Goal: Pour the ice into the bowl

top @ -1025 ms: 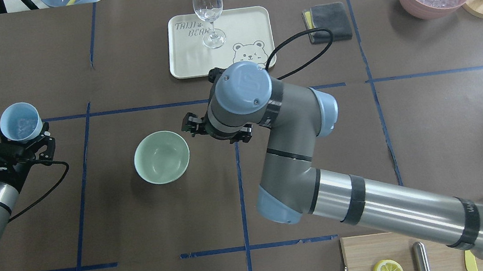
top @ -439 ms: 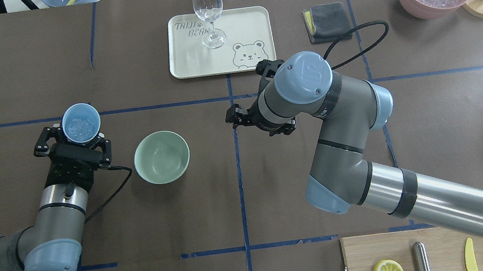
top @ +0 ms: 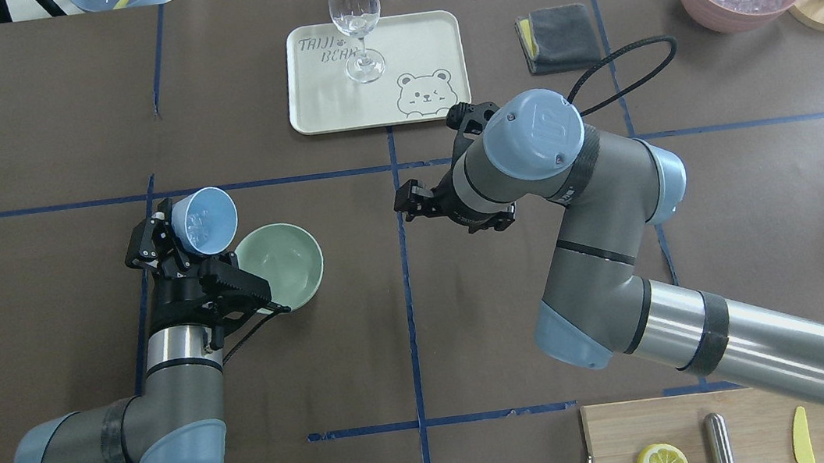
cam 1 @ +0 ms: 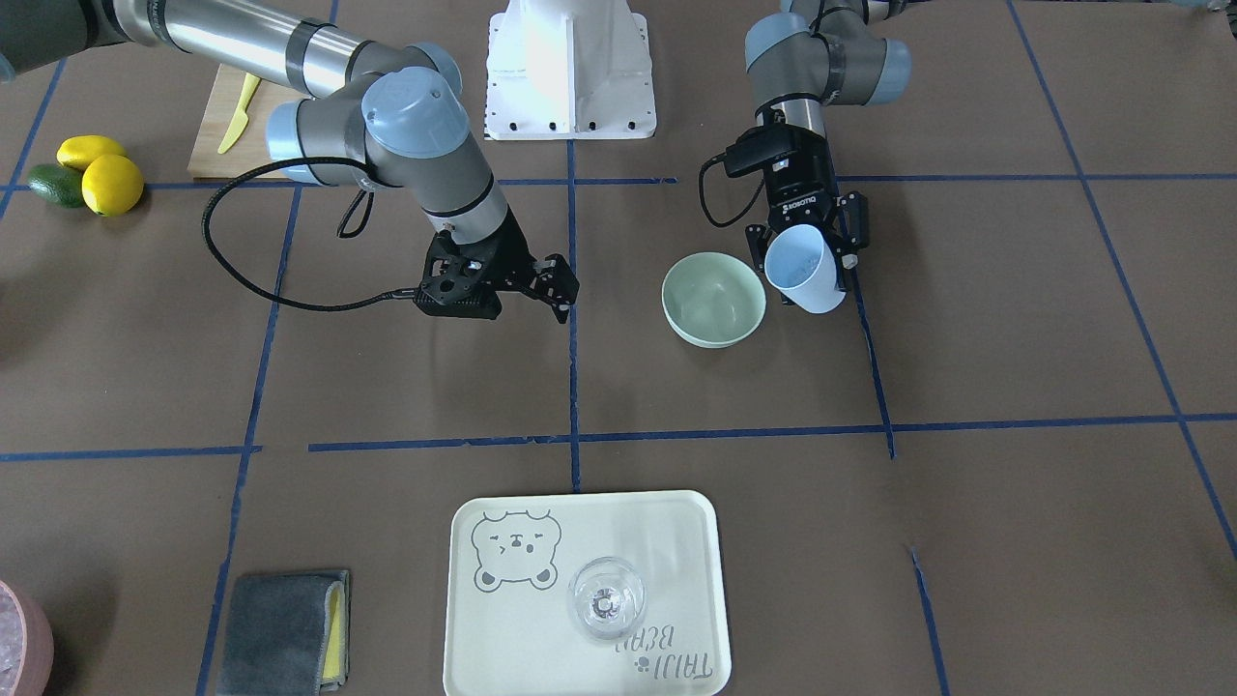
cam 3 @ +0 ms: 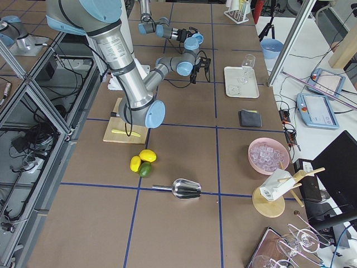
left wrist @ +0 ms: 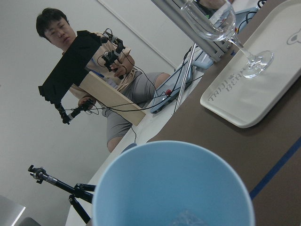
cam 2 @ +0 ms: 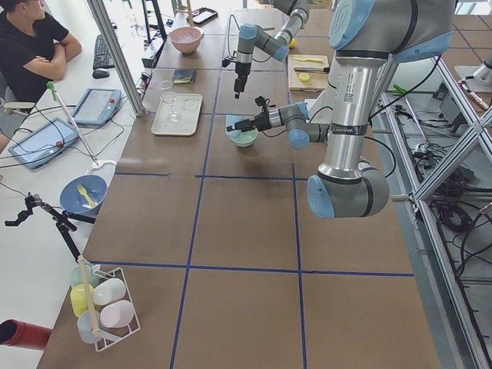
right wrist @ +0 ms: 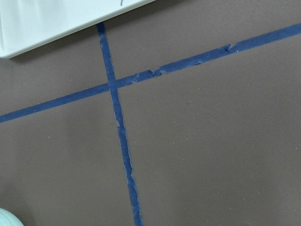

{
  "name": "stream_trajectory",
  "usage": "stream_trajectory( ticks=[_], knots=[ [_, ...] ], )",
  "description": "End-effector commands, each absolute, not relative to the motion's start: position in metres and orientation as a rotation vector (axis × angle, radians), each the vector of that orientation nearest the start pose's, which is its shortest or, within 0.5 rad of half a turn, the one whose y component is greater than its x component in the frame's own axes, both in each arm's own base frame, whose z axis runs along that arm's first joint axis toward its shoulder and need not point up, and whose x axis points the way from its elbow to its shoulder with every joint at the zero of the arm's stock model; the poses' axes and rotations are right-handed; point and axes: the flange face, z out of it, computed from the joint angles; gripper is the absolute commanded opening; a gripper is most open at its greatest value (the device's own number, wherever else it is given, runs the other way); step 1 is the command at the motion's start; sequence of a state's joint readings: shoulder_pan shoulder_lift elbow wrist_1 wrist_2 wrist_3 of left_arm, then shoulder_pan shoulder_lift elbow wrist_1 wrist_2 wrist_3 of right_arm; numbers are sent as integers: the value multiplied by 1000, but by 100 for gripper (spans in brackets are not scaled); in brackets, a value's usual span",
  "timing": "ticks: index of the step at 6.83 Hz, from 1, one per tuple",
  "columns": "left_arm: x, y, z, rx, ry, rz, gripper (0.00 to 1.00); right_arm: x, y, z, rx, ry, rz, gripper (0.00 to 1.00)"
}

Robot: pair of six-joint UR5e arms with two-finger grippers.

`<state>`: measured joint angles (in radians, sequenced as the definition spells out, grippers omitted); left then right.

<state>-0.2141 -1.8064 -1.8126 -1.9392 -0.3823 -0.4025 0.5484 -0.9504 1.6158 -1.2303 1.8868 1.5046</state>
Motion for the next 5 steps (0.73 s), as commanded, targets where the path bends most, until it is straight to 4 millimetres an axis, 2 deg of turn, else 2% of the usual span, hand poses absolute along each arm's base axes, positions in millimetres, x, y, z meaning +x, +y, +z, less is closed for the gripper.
stream_trajectory(
  ticks=[1,2,4,5],
  knots=[
    [481,-335,343,1316,-321,502,0,-533,-445,231,30,-1045,273,100],
    [480,-335,340,1306,-419,608,0,-533,-444,230,31,-1046,270,100],
    [484,-338,355,1275,-634,743,0,-533,-444,230,30,-1046,272,100],
    [484,-338,357,1244,-719,844,0,-533,-443,229,31,-1049,271,100]
  ],
)
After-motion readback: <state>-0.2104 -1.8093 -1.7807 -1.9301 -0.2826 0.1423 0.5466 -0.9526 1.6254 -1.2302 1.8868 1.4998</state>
